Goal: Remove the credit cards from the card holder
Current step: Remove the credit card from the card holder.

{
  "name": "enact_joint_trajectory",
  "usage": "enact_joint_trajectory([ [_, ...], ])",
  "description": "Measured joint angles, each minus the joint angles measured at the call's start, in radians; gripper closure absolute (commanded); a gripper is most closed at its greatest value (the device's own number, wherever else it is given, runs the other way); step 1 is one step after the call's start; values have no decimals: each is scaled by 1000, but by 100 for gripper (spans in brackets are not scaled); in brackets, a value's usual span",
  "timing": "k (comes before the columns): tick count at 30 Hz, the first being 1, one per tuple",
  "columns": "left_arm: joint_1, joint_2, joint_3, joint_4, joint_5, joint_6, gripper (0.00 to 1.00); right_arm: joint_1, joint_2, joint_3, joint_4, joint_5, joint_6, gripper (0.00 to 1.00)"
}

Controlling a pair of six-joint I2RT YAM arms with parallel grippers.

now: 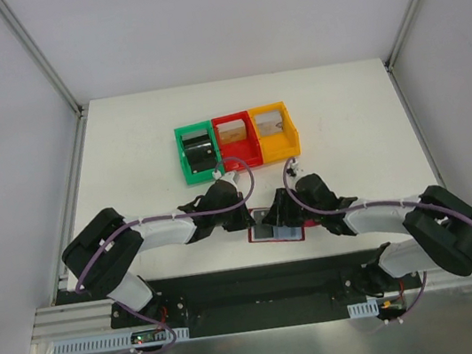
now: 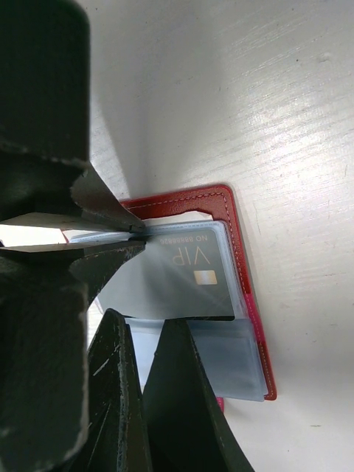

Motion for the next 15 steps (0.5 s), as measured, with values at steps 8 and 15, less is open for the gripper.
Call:
enact_joint_trajectory([
  [8,0,0,0,1,1,0,92,0,28,-1,41,-23,9,52],
  [15,0,3,0,3,2,0,92,0,28,-11,60,-23,15,54],
])
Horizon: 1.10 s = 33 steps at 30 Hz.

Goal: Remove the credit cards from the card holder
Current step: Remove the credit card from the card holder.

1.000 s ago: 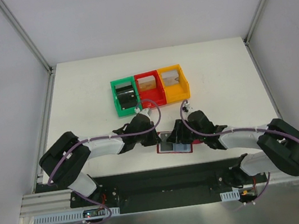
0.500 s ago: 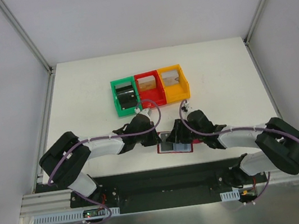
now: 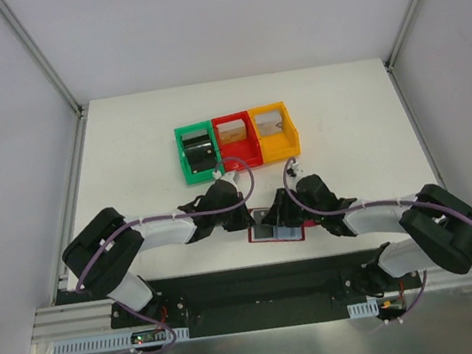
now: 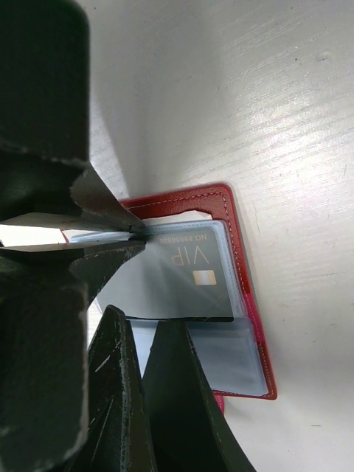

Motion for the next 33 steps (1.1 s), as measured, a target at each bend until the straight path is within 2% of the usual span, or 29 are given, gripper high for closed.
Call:
enact_joint_trajectory([
  [8,7,5,1,3,18,0,92,-3,-1,-31,68,-2,29,55],
  [13,7,8,3,5,19,0,92,-13,-1,-45,103,-10,45,60],
  [25,7,9,3,7,23,0,92,-25,3,-52,159,-53,56,55],
  [33,7,10,3,10,30,1,92,-30,78,-52,243,-122,66,55],
])
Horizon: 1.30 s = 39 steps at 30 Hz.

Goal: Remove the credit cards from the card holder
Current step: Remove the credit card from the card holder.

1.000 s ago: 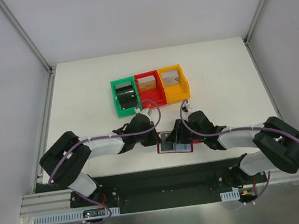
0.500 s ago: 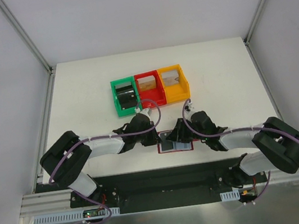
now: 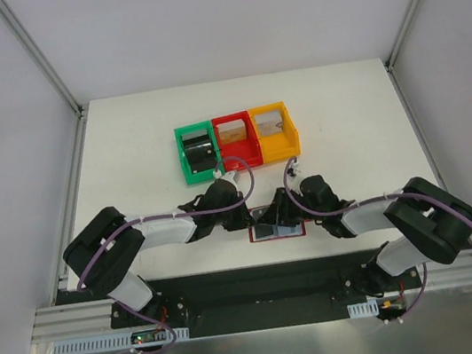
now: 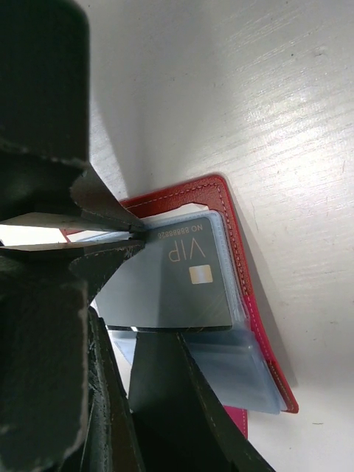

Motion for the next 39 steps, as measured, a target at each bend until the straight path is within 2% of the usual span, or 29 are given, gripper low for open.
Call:
enact_joint_trajectory([
  [14,9,6,0,10,21,1,91,-5,31,-1,50,-59,20,56],
  [25,13,6,-7,24,20,-1,98,-16,16,-12,50,-77,27,57],
  [31,13,5,-15,35,14,-2,88,-17,5,-13,45,-82,27,57],
  [34,12,2,-16,39,14,-3,88,-18,1,-14,42,-84,27,58],
  [39,12,2,-17,39,14,-3,95,-18,-1,-16,42,-85,27,58],
])
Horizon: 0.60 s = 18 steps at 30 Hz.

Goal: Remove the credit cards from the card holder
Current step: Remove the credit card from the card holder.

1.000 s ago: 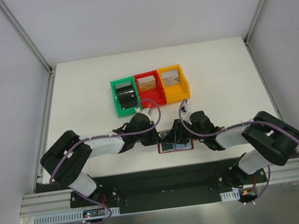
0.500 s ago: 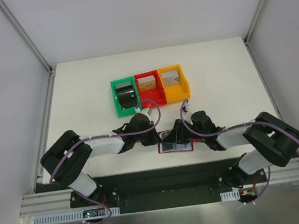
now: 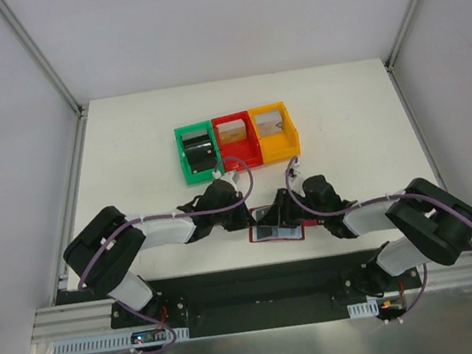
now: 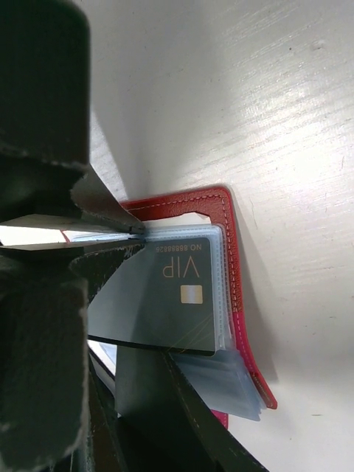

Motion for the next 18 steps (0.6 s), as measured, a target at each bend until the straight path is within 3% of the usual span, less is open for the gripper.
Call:
enact_joint_trajectory([
  [2,0,0,0,-3,-1,0,100,0,-2,0,0,-2,0,58],
  [18,0,0,0,-11,-22,-12,100,-8,-51,-2,-8,-34,0,58],
])
